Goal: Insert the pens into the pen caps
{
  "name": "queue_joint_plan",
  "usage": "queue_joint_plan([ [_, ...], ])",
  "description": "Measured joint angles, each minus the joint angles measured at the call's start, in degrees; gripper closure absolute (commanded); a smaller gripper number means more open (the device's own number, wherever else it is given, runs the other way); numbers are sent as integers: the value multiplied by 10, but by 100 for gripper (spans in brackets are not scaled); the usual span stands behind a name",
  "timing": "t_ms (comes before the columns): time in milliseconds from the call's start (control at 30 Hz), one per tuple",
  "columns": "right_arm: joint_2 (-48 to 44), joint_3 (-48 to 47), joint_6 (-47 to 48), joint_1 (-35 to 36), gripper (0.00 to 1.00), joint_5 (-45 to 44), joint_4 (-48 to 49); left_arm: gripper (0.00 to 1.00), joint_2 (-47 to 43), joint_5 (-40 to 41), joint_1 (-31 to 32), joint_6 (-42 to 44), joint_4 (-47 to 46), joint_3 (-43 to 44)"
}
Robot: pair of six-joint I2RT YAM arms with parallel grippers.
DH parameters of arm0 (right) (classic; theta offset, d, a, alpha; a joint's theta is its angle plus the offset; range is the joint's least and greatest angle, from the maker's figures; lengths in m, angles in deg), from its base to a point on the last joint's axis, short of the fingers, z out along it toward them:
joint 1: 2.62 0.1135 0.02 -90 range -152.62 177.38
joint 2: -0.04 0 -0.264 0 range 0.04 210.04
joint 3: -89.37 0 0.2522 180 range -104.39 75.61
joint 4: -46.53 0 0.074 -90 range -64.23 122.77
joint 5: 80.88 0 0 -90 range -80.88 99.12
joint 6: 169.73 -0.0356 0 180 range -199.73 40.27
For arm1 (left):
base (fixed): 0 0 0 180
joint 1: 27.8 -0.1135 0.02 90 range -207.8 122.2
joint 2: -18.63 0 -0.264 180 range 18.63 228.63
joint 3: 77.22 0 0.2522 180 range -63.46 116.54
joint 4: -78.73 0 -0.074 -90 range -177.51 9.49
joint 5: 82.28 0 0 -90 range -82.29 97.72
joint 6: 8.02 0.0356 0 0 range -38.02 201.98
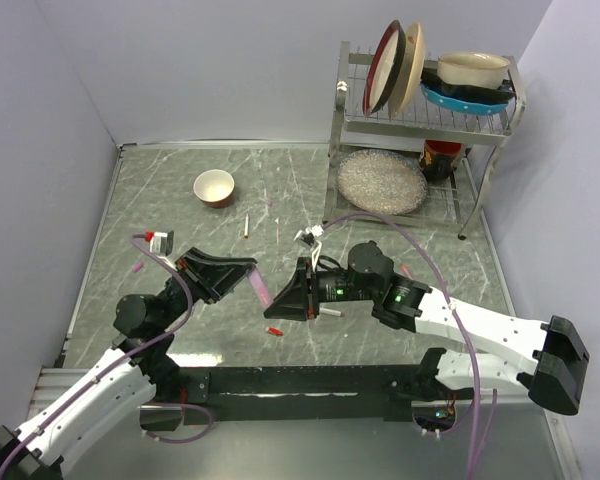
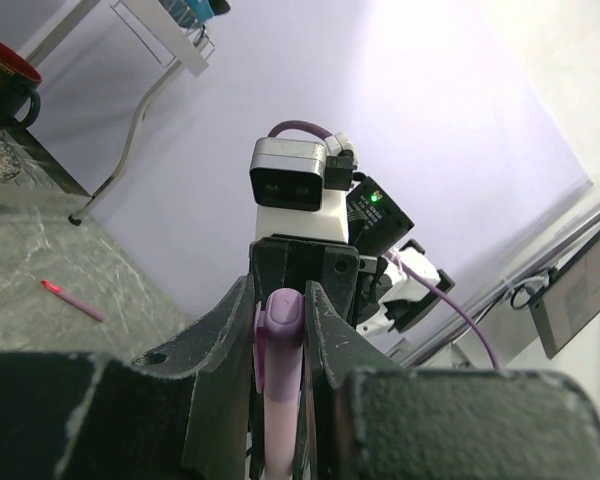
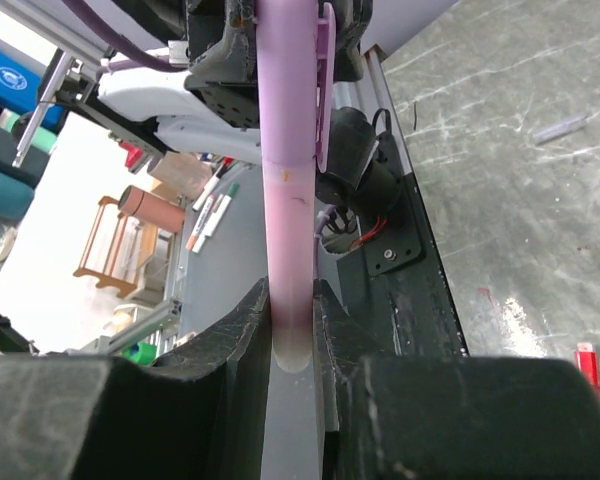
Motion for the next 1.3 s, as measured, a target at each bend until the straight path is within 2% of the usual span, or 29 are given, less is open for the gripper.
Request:
queue_joint_plan([
  [300,23,-19,-7,-30,100,56,-7,99,14,79,38,-11,-35,-18],
  [367,31,-27,-8,-37,100,67,-3,67,21,93,43,5,9,13],
  [433,34,-25,-10,-44,100,68,19,40,37,103,50,44,87,72],
  [600,11,26,-12,-70,100,-1,127,20,109,114,88,147,325,255],
  [633,1,48,-12,-72,100,-9,135,5,122,123,89,165,359,285],
  [667,-9,71,-13,-72,100,-19,139,1,133,134,89,183,393,316],
  [767,-18,114,-16,-71,100,-46,126,0,146,173,89,229,463,381],
  [900,13,104,-24,-71,100,-123,54,1,121,231,89,269,515,397],
  [1100,179,-31,-47,-71,99,-235,-82,1,48,312,89,291,574,342],
  [1300,305,-90,-83,-63,95,-297,-173,1,-21,400,89,282,630,273],
])
